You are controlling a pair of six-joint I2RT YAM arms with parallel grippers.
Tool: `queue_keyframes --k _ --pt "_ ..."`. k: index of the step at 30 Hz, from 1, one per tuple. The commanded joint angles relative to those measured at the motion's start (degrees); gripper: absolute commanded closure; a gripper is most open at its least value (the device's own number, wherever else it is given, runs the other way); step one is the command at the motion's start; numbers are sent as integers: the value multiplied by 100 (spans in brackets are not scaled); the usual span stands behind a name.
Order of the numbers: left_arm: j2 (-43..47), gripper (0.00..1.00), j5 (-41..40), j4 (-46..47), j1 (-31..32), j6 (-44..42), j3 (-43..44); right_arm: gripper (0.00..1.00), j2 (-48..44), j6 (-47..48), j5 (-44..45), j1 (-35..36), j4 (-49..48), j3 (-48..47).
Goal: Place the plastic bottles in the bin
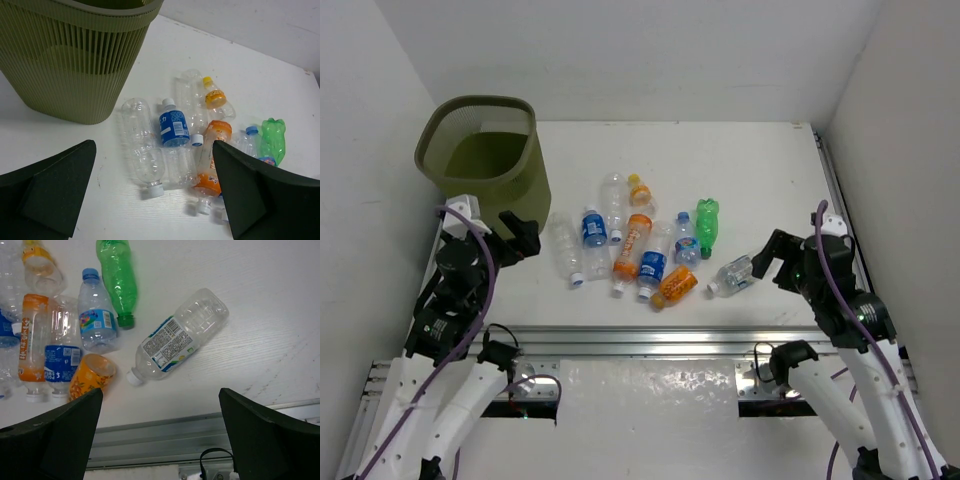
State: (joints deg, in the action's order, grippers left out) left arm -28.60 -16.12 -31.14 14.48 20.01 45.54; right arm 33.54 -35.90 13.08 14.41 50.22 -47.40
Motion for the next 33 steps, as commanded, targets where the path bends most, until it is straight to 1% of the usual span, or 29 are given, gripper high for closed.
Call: queue_keyframes --k 1,4,6,8,10,11,12,14,15,16,17,18,19,20,21,22,23,25,28,33 --pt "83 0 -137 134 2 73 96 1 38 -250 177 -9 49 -121" --pt "118 0 -242 108 11 99 104 1 -31 -443 318 -9 76 -86" --pt "153 0 -286 90 11 117 96 1 -102 -540 213 -9 -29 -33" --pt "153 0 -304 108 11 126 87 1 -233 -585 29 -9 -352 150" --pt "127 0 -278 116 11 117 78 1 -217 -909 -217 -9 -564 274" --pt "74 0 -278 125 11 117 87 1 -155 -1041 -331 -9 -827 414" --pt "48 0 -260 125 11 117 87 1 -50 -1338 -437 -9 -977 485" --pt "-22 0 -243 125 11 108 87 1 406 -1585 -692 -9 -1372 748" --pt "-40 0 -225 125 11 108 87 1 617 -1856 -719 -9 -1774 810" --pt "-49 0 -225 125 11 100 87 1 862 -1981 -737 -9 -1979 872" --pt "-58 0 -216 117 11 100 87 1 1430 -2226 -711 9 -2320 916" --pt "-67 0 -216 134 2 100 87 1 1749 -2350 -667 17 -2436 899" --pt "-67 0 -199 134 2 100 87 1 2414 -2447 -623 35 -2577 829" --pt "-84 0 -181 143 2 91 78 1 2734 -2639 -596 87 -2657 733" --pt "-93 0 -181 152 2 82 78 2 3015 -2737 -492 157 -2588 627" --pt "-137 0 -164 152 2 82 78 2 3253 -2843 -3 236 -2491 470" --pt "-154 0 -163 134 2 73 87 2 3569 -3157 323 463 -2264 433" --pt "-155 0 -137 143 2 73 69 2 3790 -3571 860 580 -2113 503" --pt "-190 0 -93 160 2 56 60 2 4010 -3635 1082 589 -2025 556" --pt "-277 0 -14 178 2 38 78 2 4986 -3599 1039 571 -1937 495"
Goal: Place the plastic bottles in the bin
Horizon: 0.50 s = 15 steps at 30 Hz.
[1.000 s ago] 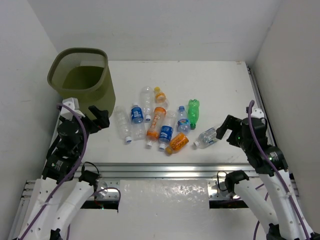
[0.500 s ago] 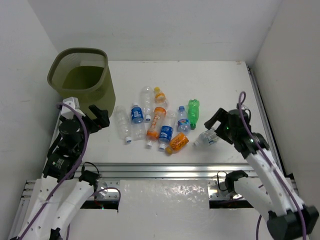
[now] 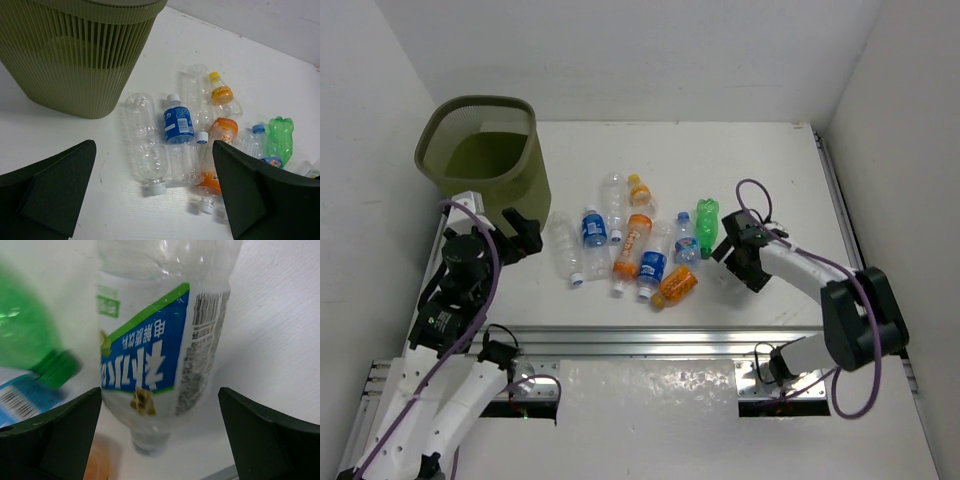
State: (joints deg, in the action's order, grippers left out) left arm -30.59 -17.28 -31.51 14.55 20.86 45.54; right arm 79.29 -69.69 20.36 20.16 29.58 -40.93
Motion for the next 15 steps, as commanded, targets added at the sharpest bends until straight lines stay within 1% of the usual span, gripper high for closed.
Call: queue_keyframes --k 1,5,7,9,10,11,12,13,15 --pt "-96 0 119 224 -4 -56 69 2 491 -255 319 -4 74 -126" --pt "-202 0 198 233 -4 -65 69 2 579 -256 635 -21 -286 41" --pt "-246 0 216 224 -4 -73 69 2 526 -28 662 -82 -584 120" --pt "-281 0 242 224 -4 -74 78 5 509 52 697 -135 -594 94" --pt "-281 0 269 224 4 -74 78 9 465 191 758 -144 -620 94" --pt "-281 0 295 233 -4 -82 87 24 421 280 811 -144 -655 111" --pt "-298 0 356 224 -4 -82 122 33 351 429 838 -144 -743 233" --pt "-316 0 391 215 -4 -65 157 48 168 787 829 -144 -1022 304" --pt "-404 0 681 189 -4 75 271 63 -61 1140 847 -144 -1304 453"
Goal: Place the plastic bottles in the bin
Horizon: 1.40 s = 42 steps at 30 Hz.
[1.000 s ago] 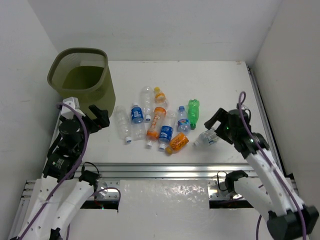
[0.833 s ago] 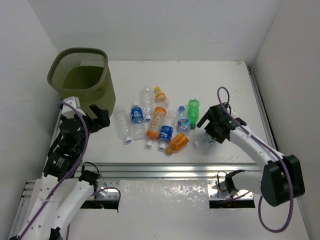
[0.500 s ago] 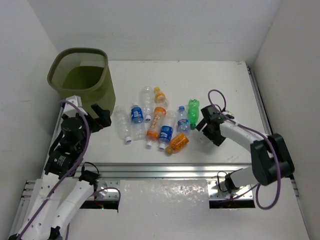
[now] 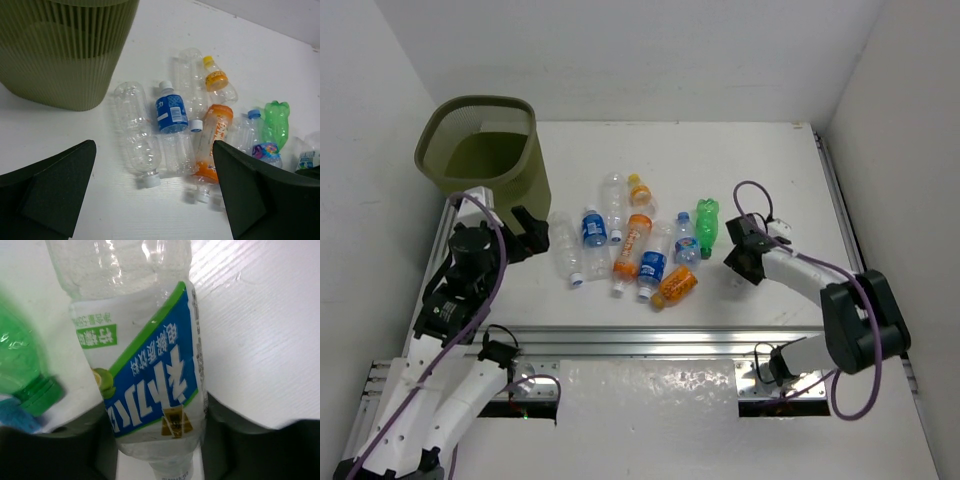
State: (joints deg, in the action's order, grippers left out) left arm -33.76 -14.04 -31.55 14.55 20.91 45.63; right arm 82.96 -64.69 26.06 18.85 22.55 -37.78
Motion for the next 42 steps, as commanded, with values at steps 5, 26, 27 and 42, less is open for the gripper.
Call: queue_keyframes --k 5,26,27,42 --pt "-394 0 1987 570 4 597 377 100 -1682 2447 -310 66 -1373 393" --pt "-2706 1 2519 4130 2070 1777 781 100 -2276 4113 -4127 2693 -3098 -1125" --pt "-2732 4 2599 4261 2079 1785 799 100 -2171 4122 -4101 2729 -3090 -1187" --pt "-3924 100 -1425 -331 1396 880 4921 1 -2442 3842 -1218 2274 -886 -1724"
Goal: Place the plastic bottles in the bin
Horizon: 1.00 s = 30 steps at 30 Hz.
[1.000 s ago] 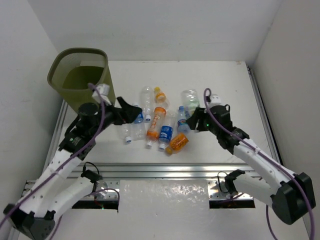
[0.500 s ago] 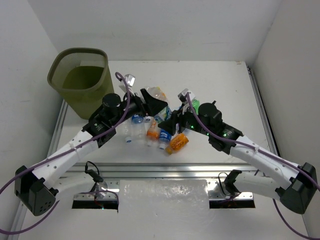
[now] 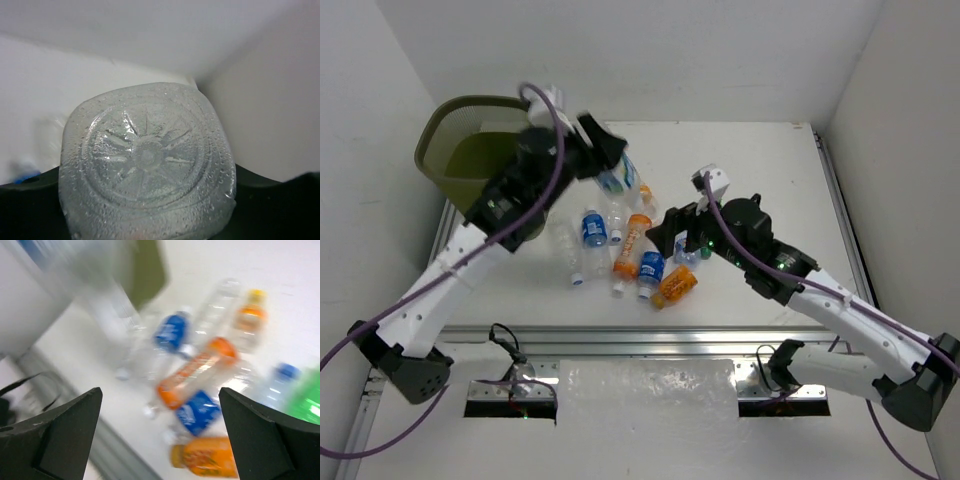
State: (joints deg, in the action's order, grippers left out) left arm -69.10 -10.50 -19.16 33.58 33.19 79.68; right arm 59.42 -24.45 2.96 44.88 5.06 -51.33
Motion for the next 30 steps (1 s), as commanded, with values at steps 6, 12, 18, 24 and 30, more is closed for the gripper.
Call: queue_keyframes --k 6,12,18,24,30 --pt "-1261 100 -2252 -2548 -2574 -462 3348 1 -141 -676 363 -1728 1454 -123" --pt "-2247 83 -2308 -2708 -3858 -594 3766 1 700 -403 267 -2184 1515 -333" --pt "-2696 1 -2184 -2751 -3894 -621 3722 1 2362 -245 389 -2572 1849 -1263" --pt "-2012 0 -2246 -2505 -3894 -937 3089 2 3637 -95 144 -2958 1455 -1564" --pt "-941 0 -1388 -2488 -3877 -1095 2422 18 4420 71 -400 -3064 1174 -1635"
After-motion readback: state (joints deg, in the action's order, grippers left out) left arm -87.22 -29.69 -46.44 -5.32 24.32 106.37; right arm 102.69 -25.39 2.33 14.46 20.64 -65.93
